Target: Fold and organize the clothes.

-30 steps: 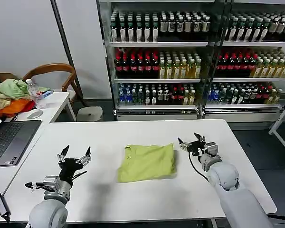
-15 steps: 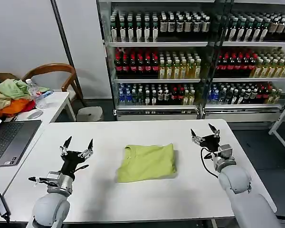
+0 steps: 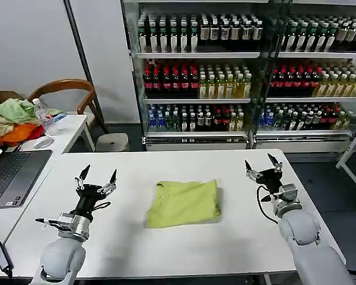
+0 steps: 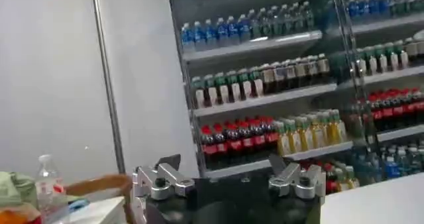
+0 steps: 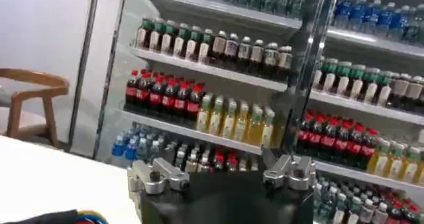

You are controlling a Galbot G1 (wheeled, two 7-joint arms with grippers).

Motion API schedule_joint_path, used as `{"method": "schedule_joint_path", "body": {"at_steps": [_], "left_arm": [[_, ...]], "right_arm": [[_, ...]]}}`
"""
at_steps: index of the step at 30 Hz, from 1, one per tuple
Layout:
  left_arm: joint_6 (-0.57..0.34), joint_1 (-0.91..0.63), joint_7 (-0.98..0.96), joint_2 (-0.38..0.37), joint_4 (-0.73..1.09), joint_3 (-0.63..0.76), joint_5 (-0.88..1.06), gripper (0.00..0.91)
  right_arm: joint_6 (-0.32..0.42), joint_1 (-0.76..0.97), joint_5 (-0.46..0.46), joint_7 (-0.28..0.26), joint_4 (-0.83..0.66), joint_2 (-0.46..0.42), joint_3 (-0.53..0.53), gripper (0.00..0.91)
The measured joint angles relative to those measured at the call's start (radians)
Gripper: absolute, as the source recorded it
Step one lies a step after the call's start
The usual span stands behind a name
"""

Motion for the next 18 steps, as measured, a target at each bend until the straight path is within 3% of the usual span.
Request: {"method": "schedule_joint_path", "body": {"at_steps": [18], "left_arm": [[0.029,-0.024,-0.033,-0.018,0.002,0.030,0.051,0.907]], "right_arm": [[0.059,-0.033,-0.032,0.003,-0.006,-0.006,0.020,0.907]]}}
